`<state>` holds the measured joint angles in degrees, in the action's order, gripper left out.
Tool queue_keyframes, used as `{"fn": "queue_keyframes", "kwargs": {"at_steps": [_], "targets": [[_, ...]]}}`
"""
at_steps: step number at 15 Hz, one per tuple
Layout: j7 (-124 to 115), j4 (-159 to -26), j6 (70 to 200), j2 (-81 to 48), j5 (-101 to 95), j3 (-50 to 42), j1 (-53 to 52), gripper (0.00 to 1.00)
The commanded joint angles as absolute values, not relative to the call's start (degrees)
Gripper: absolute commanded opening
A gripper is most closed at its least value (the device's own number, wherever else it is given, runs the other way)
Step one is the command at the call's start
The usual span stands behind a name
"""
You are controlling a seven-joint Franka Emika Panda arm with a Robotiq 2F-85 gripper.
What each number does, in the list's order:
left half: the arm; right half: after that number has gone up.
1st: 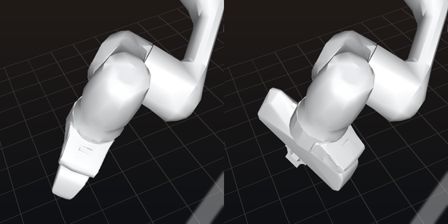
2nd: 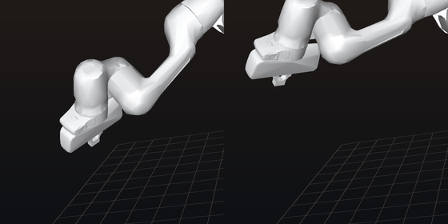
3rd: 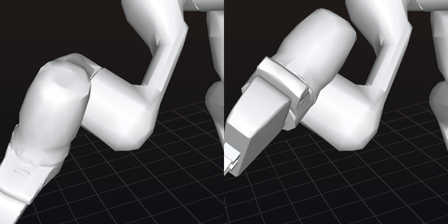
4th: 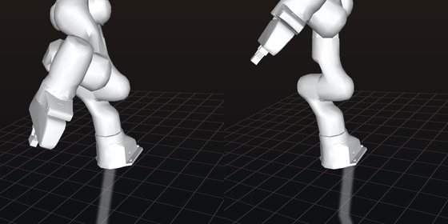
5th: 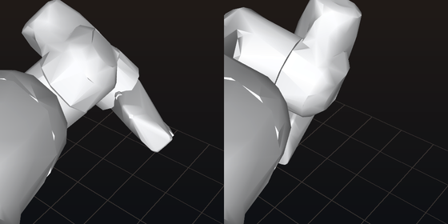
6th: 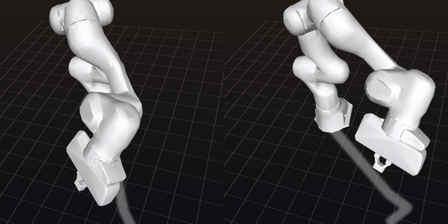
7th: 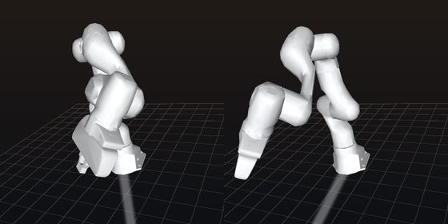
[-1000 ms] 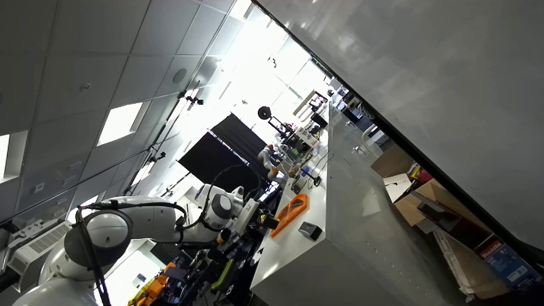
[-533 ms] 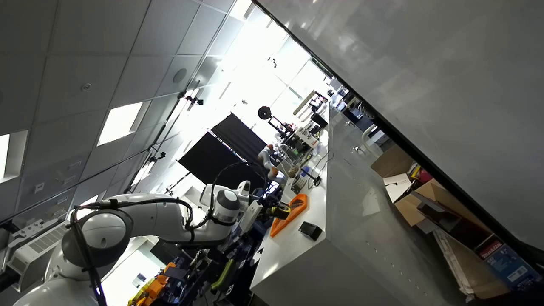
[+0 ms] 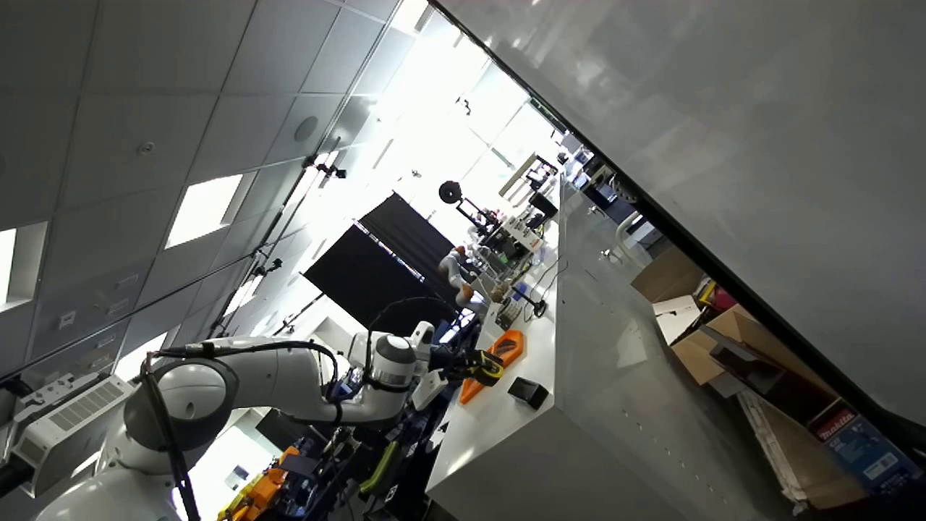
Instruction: Move the measuring tape to the right
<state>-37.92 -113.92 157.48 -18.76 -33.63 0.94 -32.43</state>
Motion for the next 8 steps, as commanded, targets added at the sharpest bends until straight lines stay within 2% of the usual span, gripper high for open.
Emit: {"fn": "queue_keyframes", "kwargs": {"at_steps": [1,8], "targets": [[-42.04,-113.21,158.89,-19.25,-34.24,0.49,-33.83,0.31],[-40.86,-113.52,161.03,-20.33,-29.80,2.67,-32.62,0.31]]}}
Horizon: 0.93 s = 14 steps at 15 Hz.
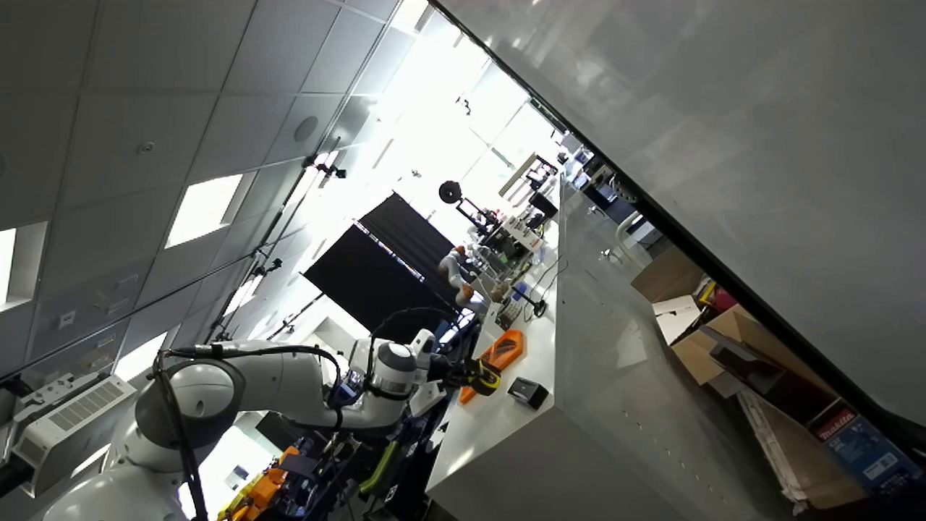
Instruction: Move the measuring tape to the right
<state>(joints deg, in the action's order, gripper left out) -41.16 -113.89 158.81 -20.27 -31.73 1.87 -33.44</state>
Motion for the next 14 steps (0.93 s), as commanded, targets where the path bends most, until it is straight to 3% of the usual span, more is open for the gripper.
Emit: {"fn": "queue_keyframes", "kwargs": {"at_steps": [1,13,14], "targets": [[-40.32,-113.61,161.54,-20.57,-28.76,2.82,-32.56,0.31],[-39.39,-113.37,161.16,-22.15,-24.44,2.48,-33.36,0.31],[-38.32,-113.34,160.73,-22.05,-23.82,3.04,-33.02,0.81]]}}
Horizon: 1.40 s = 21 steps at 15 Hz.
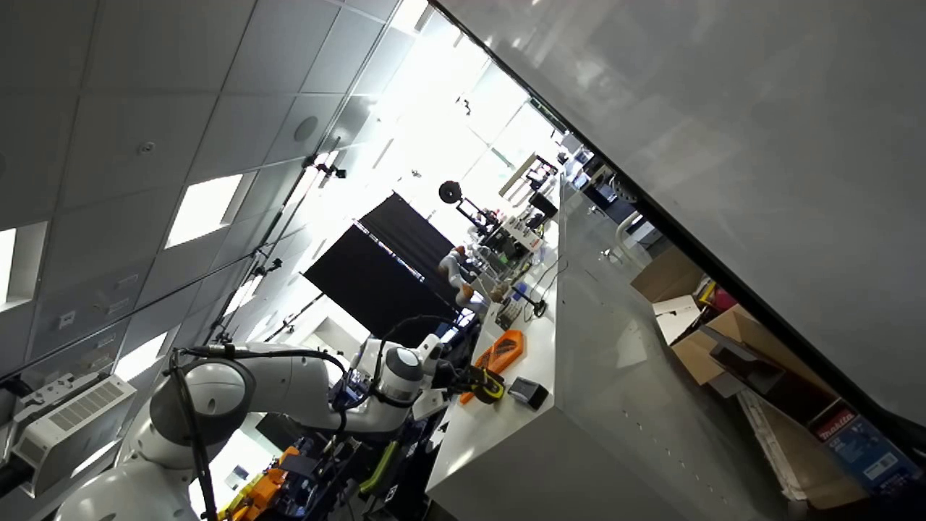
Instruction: Move the measuring tape to the right
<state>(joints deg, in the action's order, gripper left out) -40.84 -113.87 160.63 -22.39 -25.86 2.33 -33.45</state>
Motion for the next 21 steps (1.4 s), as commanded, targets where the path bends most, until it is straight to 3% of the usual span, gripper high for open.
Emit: {"fn": "queue_keyframes", "kwargs": {"at_steps": [1,3,5,15,21], "targets": [[-38.99,-113.19,160.50,-21.87,-24.57,2.34,-33.72,0.81],[-39.86,-112.87,160.59,-21.27,-26.15,1.42,-34.84,0.95],[-40.45,-112.67,160.86,-20.16,-28.11,0.76,-36.04,1.00],[-43.41,-115.32,159.92,-9.81,-32.25,2.05,-40.30,1.00],[-41.14,-114.44,160.64,-10.22,-30.94,2.43,-40.23,1.00]]}}
